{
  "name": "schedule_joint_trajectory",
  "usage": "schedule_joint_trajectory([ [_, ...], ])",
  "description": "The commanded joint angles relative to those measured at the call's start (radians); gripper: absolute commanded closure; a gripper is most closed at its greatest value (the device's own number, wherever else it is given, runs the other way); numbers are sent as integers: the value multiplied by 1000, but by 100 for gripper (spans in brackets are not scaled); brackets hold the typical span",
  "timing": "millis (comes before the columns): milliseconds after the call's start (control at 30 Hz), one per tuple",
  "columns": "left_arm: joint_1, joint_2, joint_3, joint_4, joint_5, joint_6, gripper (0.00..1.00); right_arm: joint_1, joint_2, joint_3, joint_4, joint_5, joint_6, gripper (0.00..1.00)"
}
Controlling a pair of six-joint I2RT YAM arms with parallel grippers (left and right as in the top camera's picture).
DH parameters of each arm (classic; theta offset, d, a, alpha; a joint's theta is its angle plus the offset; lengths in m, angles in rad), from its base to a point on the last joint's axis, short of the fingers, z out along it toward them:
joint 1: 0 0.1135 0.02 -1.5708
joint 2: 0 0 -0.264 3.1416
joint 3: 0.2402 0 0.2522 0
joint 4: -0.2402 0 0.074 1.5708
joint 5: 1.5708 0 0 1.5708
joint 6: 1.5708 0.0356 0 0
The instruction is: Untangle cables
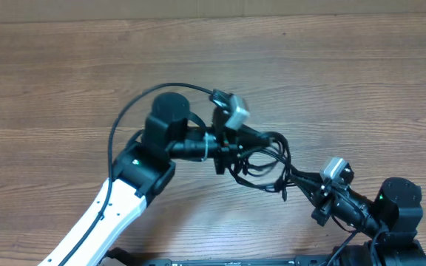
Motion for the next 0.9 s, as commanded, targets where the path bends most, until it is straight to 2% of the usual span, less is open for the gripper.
schedule_joint_trajectory([
  [0,78,-8,14,-14,8,-40,96,5,-2,8,-11,148,75,96],
  [300,174,-8,14,-72,56,-40,96,5,-2,8,-12,309,200,96],
  [600,228,-8,14,-126,60,-40,96,5,-2,8,-27,504,406,96],
  [800,228,-8,14,-128,79,-39,96,5,-2,8,-24,475,412,96],
  [833,228,-8,14,-128,79,-35,96,5,-2,8,-21,456,412,94],
  [867,228,-8,14,-129,84,-24,96,5,-2,8,-14,426,412,88],
])
